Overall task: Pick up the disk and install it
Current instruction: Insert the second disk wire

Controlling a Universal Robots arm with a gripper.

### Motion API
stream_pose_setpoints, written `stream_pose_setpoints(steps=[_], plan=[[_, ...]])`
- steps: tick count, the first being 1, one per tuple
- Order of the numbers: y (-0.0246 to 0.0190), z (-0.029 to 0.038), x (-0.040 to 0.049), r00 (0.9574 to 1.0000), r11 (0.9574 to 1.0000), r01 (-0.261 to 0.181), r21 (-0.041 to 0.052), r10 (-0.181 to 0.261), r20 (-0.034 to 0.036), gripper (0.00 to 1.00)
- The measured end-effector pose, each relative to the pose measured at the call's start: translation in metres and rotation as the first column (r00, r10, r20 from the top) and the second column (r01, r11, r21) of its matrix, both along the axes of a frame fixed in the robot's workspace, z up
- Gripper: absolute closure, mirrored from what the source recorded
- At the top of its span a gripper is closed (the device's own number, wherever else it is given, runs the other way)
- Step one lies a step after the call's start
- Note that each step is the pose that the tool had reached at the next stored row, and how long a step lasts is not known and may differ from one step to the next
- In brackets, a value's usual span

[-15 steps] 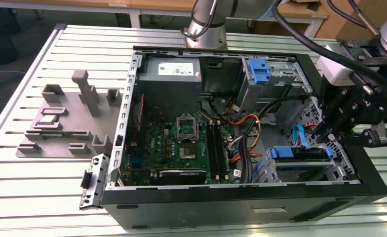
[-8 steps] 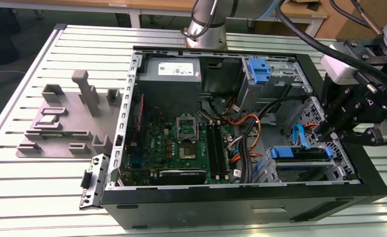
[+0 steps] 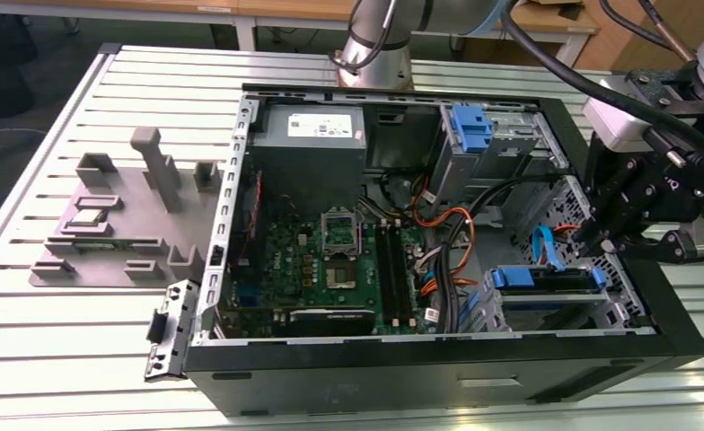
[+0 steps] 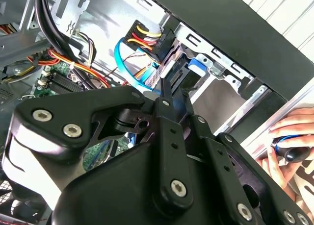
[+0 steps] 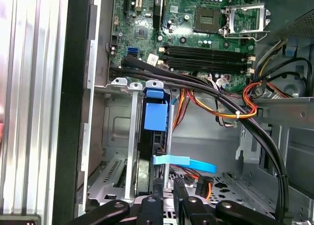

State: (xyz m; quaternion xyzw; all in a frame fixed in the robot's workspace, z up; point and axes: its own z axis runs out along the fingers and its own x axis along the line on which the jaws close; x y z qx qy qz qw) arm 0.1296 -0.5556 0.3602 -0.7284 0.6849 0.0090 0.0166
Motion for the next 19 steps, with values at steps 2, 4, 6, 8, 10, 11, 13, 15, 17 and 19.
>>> stream_pose_setpoints(steps=[2,4,6,8,10,11,13,15,17,19], plan=[[0.0,0.0,0.0,1.0,1.0,0.0,-0.0001,0.0,0.0,0.76],[0.0001,0.0001,0.0001,1.0,1.0,0.0,-0.0002,0.0,0.0,0.76],[0.0001,0.0001,0.0001,1.0,1.0,0.0,-0.0002,0.0,0.0,0.76],[0.0001,0.0001,0.0002,1.0,1.0,0.0,-0.0001,0.0,0.0,0.76],[0.0001,0.0001,0.0002,1.0,1.0,0.0,-0.0002,0.0,0.0,0.7],[0.0001,0.0,0.0002,1.0,1.0,0.0,-0.0001,0.0,0.0,0.7],[0.0001,0.0,0.0002,1.0,1.0,0.0,-0.0001,0.0,0.0,0.58],[0.0001,0.0001,0.0003,1.0,1.0,0.0,-0.0001,0.0,0.0,0.58],[0.0021,0.0001,0.0003,1.0,1.0,0.0,-0.0003,0.0,0.0,0.51],[0.0062,-0.0002,0.0003,1.0,1.0,0.0,-0.0001,0.0,0.0,0.51]])
